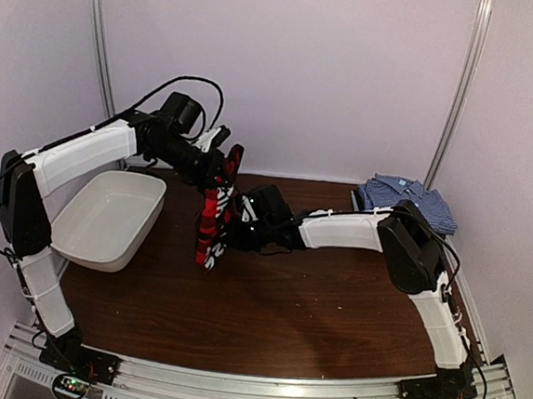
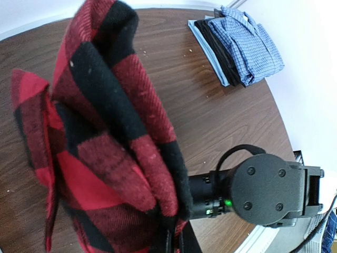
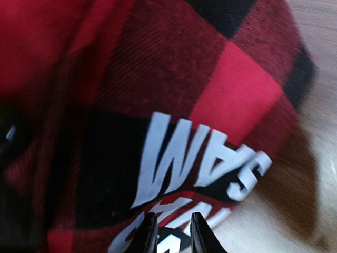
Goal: Fold and stack the long sleeve shirts
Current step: Turn over the square folded shirt at the center of the board.
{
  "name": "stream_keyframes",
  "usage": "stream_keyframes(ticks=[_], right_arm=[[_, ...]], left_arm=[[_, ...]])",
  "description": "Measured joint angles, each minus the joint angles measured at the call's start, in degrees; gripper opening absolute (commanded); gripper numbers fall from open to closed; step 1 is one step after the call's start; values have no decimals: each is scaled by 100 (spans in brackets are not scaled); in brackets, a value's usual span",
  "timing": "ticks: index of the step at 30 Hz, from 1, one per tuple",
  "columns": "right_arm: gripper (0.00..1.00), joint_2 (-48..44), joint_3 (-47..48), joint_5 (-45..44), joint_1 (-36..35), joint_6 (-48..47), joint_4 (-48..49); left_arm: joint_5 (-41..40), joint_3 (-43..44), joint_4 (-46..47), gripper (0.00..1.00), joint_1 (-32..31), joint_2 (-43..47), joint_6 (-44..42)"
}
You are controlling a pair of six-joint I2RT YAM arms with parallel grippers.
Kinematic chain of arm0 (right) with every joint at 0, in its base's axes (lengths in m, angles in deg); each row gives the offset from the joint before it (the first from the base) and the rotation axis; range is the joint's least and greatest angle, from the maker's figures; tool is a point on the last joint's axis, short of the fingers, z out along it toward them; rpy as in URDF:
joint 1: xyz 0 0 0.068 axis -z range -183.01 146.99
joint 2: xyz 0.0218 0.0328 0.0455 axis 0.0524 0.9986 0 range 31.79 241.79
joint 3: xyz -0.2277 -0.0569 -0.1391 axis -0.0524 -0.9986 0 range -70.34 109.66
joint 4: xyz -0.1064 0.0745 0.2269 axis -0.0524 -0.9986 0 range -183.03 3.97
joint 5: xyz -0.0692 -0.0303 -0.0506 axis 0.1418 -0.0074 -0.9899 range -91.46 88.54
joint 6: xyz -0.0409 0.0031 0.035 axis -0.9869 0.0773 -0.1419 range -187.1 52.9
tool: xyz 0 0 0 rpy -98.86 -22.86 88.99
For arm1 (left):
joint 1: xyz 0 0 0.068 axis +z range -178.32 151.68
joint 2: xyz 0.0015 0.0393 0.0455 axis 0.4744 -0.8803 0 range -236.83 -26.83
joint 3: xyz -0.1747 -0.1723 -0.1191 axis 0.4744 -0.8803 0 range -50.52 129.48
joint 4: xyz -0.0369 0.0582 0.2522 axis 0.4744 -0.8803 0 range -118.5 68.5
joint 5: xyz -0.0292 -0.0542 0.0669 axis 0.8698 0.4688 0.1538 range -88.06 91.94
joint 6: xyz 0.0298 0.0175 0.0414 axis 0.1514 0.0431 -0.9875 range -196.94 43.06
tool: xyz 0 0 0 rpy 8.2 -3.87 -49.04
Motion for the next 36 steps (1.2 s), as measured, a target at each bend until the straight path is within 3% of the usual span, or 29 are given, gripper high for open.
stream_keyframes(ticks=[6,14,20,25,30,31,36], right_arm=[[24,350,221,328,42,319,396],[25,-208,-1303,382,271,424,1040],[29,-1178,-2041,264,551,249,1084],[31,-2909,-3250,-155,876,-118,509],[39,-4481,-4111,-721,1381,-334,129],[41,-4699,-4238,-855,1464,-376,55],[48,-5066,-4647,-1189,1539,-494,-293]], left_arm=[[48,243,44,0,-356,-428,208],[223,15,433,0,-428,-573,466],[313,11,673,0,-444,-704,560],[505,284,892,0,-575,-1211,577],[640,1165,1108,51,-1113,-2308,715],[691,1436,1158,57,-1270,-2570,796],[791,2026,1412,61,-1888,-3233,1049]])
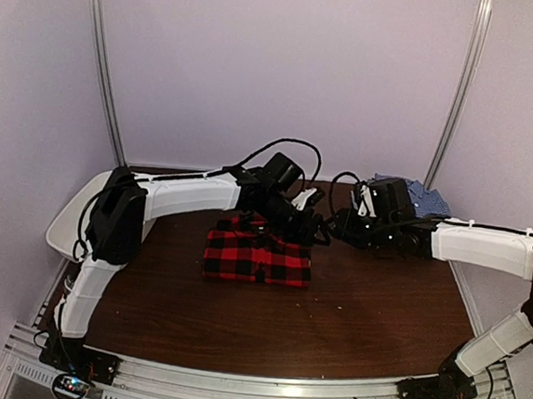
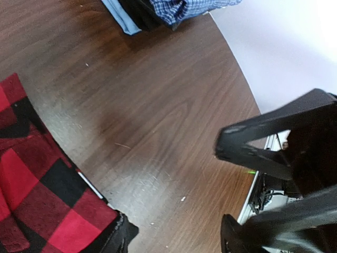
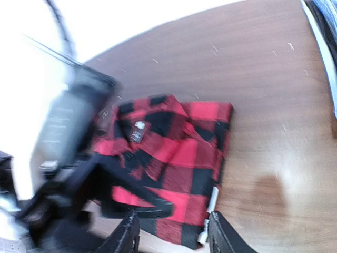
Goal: Fold and stack the long sleeve shirts
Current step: Turn over the square folded shirt at the center of the board, then move the square-folded shirt to the center of the board.
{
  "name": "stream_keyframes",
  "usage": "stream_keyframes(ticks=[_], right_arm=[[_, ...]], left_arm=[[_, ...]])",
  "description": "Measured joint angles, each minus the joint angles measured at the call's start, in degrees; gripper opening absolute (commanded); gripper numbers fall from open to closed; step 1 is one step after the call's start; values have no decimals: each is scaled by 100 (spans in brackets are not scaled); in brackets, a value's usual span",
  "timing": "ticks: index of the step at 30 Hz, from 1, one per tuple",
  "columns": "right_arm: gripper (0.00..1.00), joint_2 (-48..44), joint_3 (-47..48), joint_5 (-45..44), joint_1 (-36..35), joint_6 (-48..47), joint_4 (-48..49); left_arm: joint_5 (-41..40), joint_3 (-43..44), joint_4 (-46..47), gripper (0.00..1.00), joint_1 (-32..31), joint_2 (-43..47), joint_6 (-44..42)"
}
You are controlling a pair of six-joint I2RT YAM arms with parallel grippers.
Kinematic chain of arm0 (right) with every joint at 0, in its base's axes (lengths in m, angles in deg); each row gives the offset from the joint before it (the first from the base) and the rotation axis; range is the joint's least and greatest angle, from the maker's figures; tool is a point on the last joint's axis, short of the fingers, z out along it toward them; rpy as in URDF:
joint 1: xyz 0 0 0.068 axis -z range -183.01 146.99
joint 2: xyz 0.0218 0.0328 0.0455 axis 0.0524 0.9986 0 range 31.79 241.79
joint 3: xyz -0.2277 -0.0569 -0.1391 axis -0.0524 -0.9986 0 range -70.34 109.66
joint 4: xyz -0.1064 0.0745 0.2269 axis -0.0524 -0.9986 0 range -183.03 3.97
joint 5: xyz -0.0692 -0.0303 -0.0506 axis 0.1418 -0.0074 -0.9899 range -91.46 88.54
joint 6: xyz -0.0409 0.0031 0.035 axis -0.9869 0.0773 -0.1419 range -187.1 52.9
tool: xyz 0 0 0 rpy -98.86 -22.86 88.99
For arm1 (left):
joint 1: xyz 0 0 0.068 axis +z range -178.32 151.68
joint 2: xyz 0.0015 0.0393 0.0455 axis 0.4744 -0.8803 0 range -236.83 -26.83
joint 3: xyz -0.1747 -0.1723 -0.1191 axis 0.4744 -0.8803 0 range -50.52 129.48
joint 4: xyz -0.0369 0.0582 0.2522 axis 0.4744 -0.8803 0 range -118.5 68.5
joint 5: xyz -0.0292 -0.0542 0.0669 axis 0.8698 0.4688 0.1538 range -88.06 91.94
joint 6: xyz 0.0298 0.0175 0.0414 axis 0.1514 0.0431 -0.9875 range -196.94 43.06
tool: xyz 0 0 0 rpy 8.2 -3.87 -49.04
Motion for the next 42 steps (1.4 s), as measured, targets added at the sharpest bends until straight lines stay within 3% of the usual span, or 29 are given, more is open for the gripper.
stream_keyframes(ticks=[5,17,20,29,32,42], right_arm=[[50,201,-199,-50,-2,-33,-118],[50,1655,330,57,-197,-295,-144],[49,1906,520,79,-197,-369,-168],[46,2146,614,267,-201,-509,-203],[43,2146,540,380,-232,-564,-195],[30,1945,-13,586,-481,-603,-155]], left_arm=[[-94,-649,214,60,144,407,61],[-610,-4155,876,59,2037,2535,26],[-610,-4555,903,63,2124,2590,-31],[-518,-5302,1108,61,2111,2680,-114],[-455,-5584,1204,54,2087,2813,-57],[-367,-6255,1515,9,1668,3084,367]])
